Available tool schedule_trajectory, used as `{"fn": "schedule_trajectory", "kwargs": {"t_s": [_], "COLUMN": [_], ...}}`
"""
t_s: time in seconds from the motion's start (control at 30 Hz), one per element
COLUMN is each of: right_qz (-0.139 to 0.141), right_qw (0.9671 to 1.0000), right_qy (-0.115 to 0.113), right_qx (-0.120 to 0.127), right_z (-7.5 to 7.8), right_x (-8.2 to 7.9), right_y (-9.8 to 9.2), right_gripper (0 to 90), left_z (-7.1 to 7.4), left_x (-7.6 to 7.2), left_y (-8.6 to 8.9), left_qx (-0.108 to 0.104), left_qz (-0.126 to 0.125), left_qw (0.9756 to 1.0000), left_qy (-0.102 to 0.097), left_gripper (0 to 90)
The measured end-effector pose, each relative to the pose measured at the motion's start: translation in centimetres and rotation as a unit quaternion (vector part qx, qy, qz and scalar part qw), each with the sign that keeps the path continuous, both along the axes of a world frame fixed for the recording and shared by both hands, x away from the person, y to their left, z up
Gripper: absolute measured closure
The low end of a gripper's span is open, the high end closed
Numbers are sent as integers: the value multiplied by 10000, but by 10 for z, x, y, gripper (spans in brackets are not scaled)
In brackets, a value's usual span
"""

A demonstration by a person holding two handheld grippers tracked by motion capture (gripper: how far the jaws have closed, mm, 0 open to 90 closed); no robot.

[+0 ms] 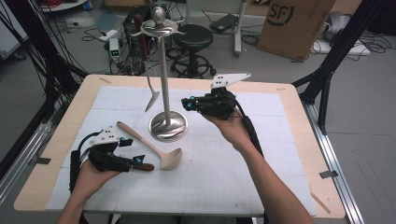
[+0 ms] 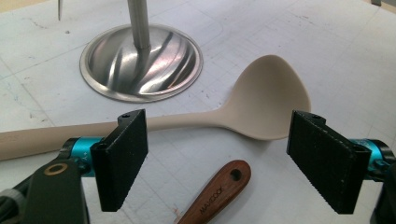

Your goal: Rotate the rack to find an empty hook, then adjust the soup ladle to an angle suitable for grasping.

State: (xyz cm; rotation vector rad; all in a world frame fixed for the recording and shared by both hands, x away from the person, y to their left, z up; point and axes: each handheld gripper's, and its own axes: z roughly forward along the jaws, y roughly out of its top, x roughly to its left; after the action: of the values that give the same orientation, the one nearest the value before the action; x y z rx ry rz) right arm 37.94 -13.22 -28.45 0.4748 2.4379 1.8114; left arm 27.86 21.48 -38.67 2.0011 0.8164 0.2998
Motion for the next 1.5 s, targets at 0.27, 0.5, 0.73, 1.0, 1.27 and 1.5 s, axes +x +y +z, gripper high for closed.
{"fn": "schedule_trajectory", "kwargs": {"t_s": [0.27,0.5,0.73,1.0,1.27,1.5], "right_qz": [60,120,182,297,390,447], "right_qw": [9995,9984,9971,9942,9899,9859], "right_qy": [258,459,588,764,952,1038], "right_qx": [-149,-306,-454,-696,-973,-1232], "right_z": [-27,-49,-67,-89,-106,-117], "right_x": [-3,-7,-11,-16,-18,-19], "right_y": [5,10,16,28,37,47], "right_gripper": [894,894,889,880,881,881], "left_z": [-1,-1,-1,-1,-1,-1], "left_x": [0,0,0,0,0,0], "left_y": [1,2,2,1,2,1], "left_qx": [44,45,66,52,51,62], "left_qz": [36,60,37,15,9,14], "left_qw": [10000,10000,10000,10000,10000,10000], "left_qy": [-7,-7,-12,-8,-28,-32], "left_gripper": [213,214,214,214,214,214]}}
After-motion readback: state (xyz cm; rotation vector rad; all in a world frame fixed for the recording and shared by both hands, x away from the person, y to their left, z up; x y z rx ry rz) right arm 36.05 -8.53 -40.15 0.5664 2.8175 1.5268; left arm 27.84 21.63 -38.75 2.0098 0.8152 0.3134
